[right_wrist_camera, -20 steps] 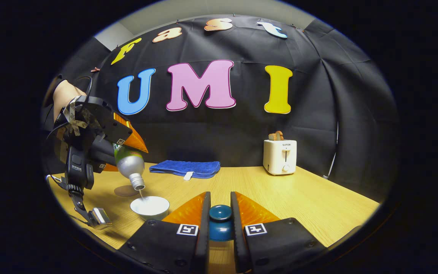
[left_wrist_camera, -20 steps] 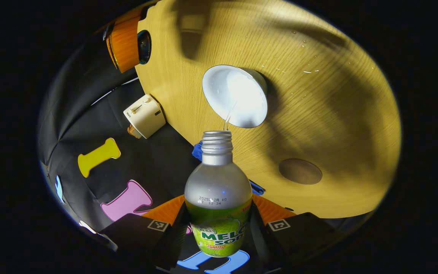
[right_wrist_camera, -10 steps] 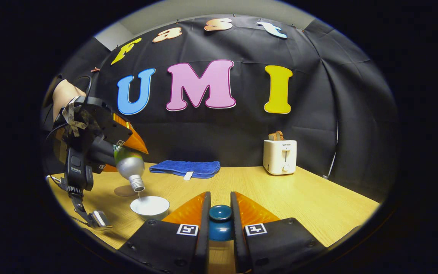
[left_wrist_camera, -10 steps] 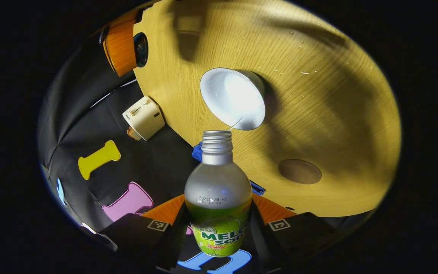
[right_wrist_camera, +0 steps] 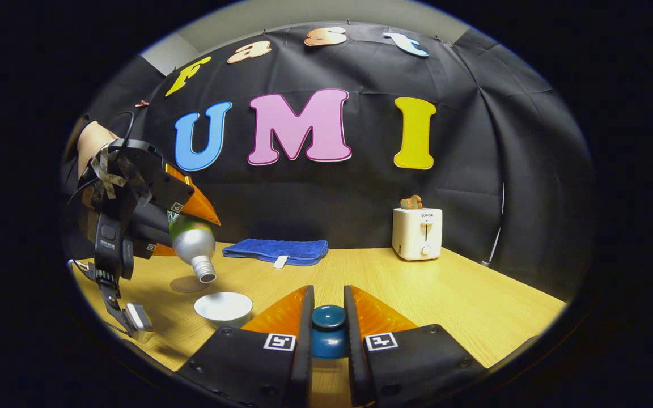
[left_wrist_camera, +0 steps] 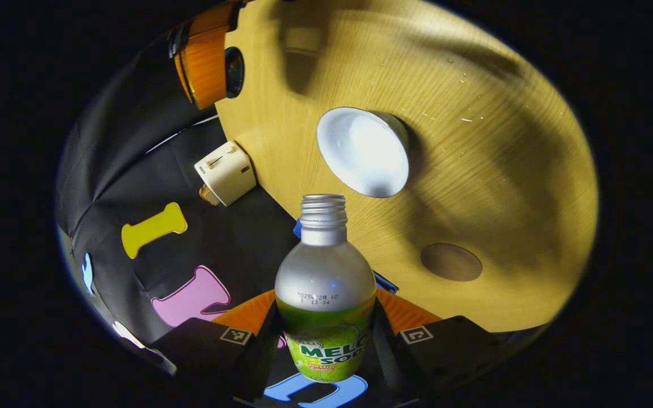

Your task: Open the teacup lid with one hand, grasp the water bottle and pour water into the teacup with the other hand; after pouring, place the water bottle on the coaster and then close the teacup lid.

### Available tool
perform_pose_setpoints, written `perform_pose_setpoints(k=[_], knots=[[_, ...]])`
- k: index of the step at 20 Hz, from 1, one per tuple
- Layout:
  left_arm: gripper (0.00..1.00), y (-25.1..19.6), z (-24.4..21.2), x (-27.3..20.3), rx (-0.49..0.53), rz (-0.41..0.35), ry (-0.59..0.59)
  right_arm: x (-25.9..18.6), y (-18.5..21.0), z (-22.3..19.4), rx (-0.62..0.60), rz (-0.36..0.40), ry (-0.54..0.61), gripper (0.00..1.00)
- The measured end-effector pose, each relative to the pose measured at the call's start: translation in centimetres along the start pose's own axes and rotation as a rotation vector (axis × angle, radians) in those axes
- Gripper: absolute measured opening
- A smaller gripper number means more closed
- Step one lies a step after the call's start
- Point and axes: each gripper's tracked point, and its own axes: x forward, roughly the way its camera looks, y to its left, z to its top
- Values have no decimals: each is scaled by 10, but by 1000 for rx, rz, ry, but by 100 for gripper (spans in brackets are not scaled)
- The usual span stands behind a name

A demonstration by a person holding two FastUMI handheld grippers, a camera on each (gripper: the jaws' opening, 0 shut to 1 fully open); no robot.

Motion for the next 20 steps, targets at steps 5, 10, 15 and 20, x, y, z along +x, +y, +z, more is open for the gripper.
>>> perform_pose_setpoints(k=[5, 10, 15, 20], knots=[[79, -9, -10, -10, -442, 94, -58, 0, -4, 1, 0, -14, -1, 30], [79, -21, -52, -22, -1045, 338, 17, 0, -6, 0, -1, -24, -1, 30], [78, -46, -83, -13, -1598, 445, 11, 0, -6, 0, -1, -30, 0, 30], [79, -37, -80, -7, -2004, 457, -185, 1, -7, 0, 0, -31, -1, 30]])
